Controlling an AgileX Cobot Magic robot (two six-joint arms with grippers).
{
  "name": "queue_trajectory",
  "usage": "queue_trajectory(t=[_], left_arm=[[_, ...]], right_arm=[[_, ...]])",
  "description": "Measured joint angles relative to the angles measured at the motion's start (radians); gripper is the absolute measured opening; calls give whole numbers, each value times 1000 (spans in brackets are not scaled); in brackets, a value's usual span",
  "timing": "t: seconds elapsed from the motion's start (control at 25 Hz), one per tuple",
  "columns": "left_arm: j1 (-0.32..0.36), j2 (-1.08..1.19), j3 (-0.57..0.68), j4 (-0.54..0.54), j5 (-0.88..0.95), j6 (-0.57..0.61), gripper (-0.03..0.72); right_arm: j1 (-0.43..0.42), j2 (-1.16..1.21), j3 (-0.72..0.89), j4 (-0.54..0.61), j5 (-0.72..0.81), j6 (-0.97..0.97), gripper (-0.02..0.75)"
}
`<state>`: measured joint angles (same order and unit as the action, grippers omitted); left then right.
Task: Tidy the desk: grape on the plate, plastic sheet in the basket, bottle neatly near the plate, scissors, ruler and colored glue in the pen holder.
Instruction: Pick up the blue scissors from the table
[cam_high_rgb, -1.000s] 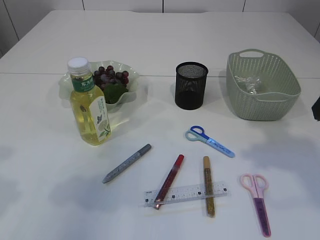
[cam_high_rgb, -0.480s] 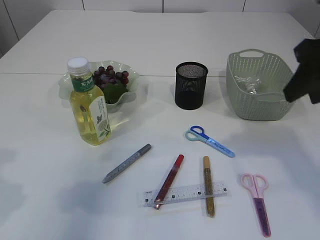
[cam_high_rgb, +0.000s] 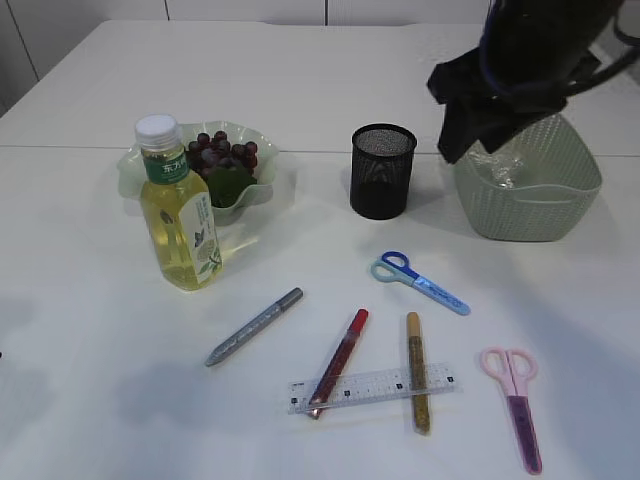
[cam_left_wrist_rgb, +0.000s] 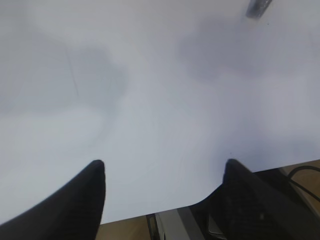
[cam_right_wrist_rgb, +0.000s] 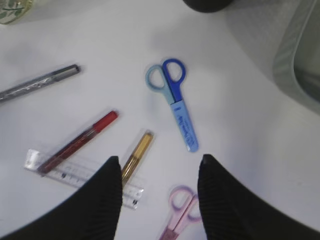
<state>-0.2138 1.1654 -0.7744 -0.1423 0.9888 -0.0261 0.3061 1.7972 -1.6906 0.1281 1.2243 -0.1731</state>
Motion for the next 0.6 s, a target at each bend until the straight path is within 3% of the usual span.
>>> queue_trajectory(t=[0.32,0.6], left_arm=[[0,0,0,-1,30,4,531],[0,0,0,-1,44,4,531]], right_arm=[[77,237,-106,-202,2,-98,396],[98,354,-108,-224,2,-158,396]])
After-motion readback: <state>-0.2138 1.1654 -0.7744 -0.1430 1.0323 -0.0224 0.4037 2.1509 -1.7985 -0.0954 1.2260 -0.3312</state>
